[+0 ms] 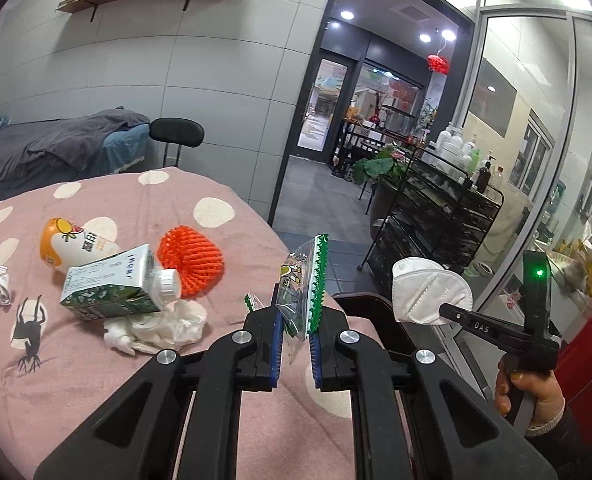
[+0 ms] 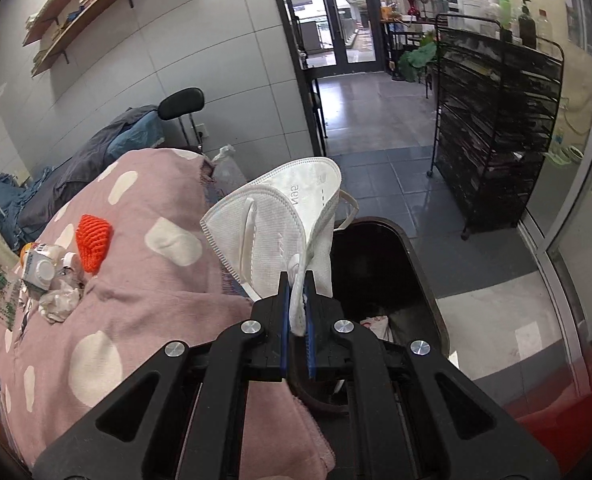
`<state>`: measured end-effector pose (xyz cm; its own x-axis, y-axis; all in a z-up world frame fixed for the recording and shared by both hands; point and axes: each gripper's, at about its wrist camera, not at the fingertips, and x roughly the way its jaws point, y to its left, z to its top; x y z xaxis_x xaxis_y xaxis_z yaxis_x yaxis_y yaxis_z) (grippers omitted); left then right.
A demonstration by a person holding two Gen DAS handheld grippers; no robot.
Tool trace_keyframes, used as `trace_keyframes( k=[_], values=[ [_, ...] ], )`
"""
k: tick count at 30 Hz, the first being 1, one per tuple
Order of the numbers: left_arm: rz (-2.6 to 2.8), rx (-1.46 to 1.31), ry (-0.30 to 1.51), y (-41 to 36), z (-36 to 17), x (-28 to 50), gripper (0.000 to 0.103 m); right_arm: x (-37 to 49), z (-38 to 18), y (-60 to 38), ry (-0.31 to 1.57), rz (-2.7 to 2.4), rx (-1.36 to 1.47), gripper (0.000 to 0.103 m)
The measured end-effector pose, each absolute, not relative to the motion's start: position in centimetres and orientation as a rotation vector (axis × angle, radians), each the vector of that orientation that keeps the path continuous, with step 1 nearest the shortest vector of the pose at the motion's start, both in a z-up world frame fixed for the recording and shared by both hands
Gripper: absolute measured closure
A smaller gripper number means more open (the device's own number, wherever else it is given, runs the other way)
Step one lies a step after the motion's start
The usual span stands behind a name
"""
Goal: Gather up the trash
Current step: 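Carry the mask to the bin and open the right tool over it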
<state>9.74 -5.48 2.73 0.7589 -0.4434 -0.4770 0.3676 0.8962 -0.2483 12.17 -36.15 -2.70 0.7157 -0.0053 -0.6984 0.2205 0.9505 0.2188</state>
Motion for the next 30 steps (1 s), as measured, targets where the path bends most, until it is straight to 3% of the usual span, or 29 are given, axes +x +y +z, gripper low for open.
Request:
trace_keyframes(
  k=[12, 14, 18, 30],
  values=[
    [-0.567, -0.067, 0.594, -10.8, 2.1, 10.2, 0.092, 15.3, -12.0, -40.7, 0.936, -0.307, 0.31, 0.095],
    [-0.582, -0.07, 0.6, -11.3, 2.1, 10.3, 0.092, 15.6, -13.3, -41.2, 0.96, -0.323, 0.323, 0.086],
    [-0.602, -0.05, 0.602, -12.3, 2.1, 10.2, 0.092, 15.7, -15.1, -42.0, 0.995, -0.337, 0.379, 0.039],
    [-0.69, -0.009, 0.631, -16.8, 1.7, 10.3, 0.092, 13.2, -13.9, -42.2, 0.968, -0.36, 0.392, 0.038]
  ],
)
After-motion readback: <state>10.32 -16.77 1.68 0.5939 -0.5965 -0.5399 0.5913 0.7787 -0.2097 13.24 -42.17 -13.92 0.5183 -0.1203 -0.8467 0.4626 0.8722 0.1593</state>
